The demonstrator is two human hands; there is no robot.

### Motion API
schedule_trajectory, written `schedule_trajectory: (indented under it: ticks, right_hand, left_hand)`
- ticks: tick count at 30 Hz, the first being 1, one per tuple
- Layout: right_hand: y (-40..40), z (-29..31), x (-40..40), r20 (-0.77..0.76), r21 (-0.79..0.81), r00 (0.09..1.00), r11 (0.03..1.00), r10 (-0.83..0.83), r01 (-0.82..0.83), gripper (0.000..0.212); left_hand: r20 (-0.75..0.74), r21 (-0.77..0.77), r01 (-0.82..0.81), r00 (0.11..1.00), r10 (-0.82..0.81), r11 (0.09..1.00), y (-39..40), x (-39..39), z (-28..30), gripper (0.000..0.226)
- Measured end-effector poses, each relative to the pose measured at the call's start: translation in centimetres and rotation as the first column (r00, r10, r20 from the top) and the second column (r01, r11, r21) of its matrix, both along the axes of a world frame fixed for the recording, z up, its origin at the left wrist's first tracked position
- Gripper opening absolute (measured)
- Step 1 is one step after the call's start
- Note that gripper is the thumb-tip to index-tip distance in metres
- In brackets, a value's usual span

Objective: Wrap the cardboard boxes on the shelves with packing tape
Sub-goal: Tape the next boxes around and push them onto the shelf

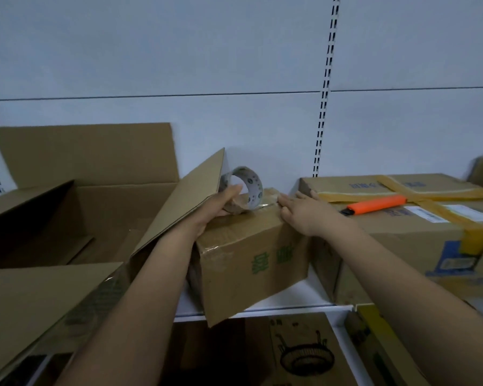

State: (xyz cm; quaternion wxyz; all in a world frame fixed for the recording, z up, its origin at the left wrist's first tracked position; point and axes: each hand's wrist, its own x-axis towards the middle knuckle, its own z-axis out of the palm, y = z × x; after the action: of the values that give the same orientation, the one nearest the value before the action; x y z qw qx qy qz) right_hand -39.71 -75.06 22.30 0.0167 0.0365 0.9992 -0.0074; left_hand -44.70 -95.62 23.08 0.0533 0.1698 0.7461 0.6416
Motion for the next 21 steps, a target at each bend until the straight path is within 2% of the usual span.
schedule_trajectory:
  ticks: [2,4,6,8,12,15,17,19,21]
  right_hand:
    - [-0.2,1.3,-0.9,0.053,0.031,0.995,0.996,-0.089,0.087,0.048]
    - [-0.3,2.2,-2.0,0.035,0.006,0.986,0.987,-0.161,0.161,0.043]
    - [-0.1,2.2,-3.1,-0.007,-0.036,0.984,0.984,-0.176,0.176,0.038]
    - [-0.1,1.0,-3.5,-0.068,-0.066,0.979,0.980,-0.191,0.186,0.039]
    - [-0.2,-0.5,-2.7,-0.183,-0.107,0.964,0.979,-0.193,0.176,0.047]
    - [-0.1,-0.1,-2.6,-0.131,-0.098,0.978,0.983,-0.165,0.153,0.057]
    - [-0.4,0.4,-2.1,-0.094,-0.064,0.984,0.987,-0.154,0.148,0.060]
    - [-0.7,0.6,-1.9,-0.067,-0.054,0.988,0.989,-0.141,0.138,0.057]
    - [-0.4,0.5,-1.5,-0.122,-0.142,0.987,0.986,-0.106,0.088,0.050]
  left_hand:
    - [0.060,0.095,-0.040,0.998,0.034,0.995,1.6,0.0,0.1,0.013]
    - [0.054,0.116,-0.073,0.996,0.068,0.990,3.5,0.2,0.4,0.014]
    - [0.019,0.125,-0.126,0.992,0.125,0.984,4.6,0.2,0.7,0.037]
    - [-0.032,0.106,-0.164,0.985,0.169,0.981,4.8,0.0,0.6,0.047]
    - [-0.276,0.078,-0.134,0.949,0.151,0.988,4.5,0.2,0.5,0.048]
    - [-0.436,0.015,-0.014,0.900,0.019,1.000,4.0,0.6,0.4,0.065]
    - [-0.448,-0.017,-0.008,0.894,0.000,1.000,3.4,0.4,0.2,0.063]
    - [-0.396,-0.044,-0.036,0.918,0.015,0.998,2.5,-0.2,-0.2,0.059]
    - [-0.319,-0.066,-0.075,0.946,0.051,0.995,1.6,-1.0,-0.7,0.058]
